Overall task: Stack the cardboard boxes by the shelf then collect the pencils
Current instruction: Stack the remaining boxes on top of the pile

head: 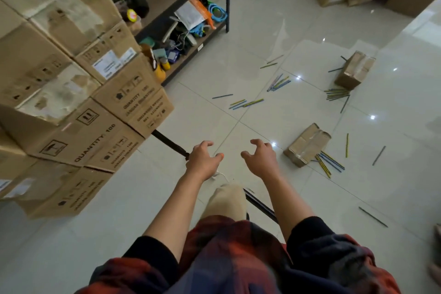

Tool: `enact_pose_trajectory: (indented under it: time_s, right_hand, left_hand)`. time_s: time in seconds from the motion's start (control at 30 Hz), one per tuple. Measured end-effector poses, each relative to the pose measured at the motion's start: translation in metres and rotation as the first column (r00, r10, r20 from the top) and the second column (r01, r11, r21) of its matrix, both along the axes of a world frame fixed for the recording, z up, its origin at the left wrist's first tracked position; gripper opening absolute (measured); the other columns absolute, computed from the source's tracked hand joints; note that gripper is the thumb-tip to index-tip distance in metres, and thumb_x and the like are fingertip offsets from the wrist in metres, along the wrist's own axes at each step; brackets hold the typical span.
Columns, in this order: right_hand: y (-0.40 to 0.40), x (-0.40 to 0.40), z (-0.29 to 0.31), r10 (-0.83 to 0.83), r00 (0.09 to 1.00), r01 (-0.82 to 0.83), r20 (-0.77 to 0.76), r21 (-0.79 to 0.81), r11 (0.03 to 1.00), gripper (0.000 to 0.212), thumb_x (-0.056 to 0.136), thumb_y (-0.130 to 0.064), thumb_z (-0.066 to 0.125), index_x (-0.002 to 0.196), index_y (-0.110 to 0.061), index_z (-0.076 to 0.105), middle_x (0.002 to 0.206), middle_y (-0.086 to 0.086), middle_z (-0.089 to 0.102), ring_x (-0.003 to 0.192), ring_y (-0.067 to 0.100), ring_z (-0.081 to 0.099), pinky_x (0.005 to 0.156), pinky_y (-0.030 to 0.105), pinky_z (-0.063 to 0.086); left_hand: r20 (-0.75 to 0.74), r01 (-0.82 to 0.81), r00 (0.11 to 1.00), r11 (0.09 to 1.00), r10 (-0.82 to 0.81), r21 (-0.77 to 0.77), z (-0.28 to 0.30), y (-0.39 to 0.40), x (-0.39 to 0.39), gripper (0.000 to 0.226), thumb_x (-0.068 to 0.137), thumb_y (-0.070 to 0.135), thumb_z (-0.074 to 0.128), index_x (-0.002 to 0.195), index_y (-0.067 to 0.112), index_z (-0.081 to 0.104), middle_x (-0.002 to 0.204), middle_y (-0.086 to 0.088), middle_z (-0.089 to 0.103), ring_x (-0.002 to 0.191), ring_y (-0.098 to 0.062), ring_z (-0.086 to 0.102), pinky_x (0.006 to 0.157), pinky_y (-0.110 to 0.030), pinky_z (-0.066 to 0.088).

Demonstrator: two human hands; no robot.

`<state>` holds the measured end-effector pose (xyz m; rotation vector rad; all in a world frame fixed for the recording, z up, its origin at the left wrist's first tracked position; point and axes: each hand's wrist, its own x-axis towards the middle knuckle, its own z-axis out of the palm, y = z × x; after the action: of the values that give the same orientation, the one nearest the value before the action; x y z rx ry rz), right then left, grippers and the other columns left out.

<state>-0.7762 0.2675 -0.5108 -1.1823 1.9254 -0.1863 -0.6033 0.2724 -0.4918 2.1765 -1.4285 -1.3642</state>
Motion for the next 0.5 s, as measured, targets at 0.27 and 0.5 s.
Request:
enact_pose_trajectory:
  time_s: [0.27, 0.5]
  right_hand:
    - [-0.042, -0.077, -0.021, -0.003, 1.000, 0.002, 0.013, 0.019, 1.000, 0.052, 0.090, -0.037, 0.061, 0.138, -0.022, 0.047, 0.141, 0.010, 0.040, 0.120, 0.031, 0.051, 0.103, 0.046, 0.043]
    - [-0.102, -0.143, -0.051, 0.070, 0.997, -0.072, 0.023, 0.075, 0.995, 0.052, 0.091, -0.035, 0.060, 0.139, -0.020, 0.047, 0.139, 0.013, 0.042, 0.119, 0.031, 0.052, 0.103, 0.043, 0.044]
  left_hand:
    - [0.001, 0.000, 1.000, 0.999, 0.000, 0.045, -0.016, -0.040, -0.075, 0.054, 0.089, 0.035, 0.064, 0.138, 0.021, 0.046, 0.144, -0.007, 0.042, 0.126, -0.027, 0.048, 0.104, -0.042, 0.042]
    - [0.044, -0.027, 0.999, 0.995, 0.023, 0.099, -0.044, -0.096, -0.144, 0.053, 0.089, 0.036, 0.063, 0.138, 0.021, 0.046, 0.144, -0.007, 0.043, 0.127, -0.026, 0.047, 0.105, -0.043, 0.040]
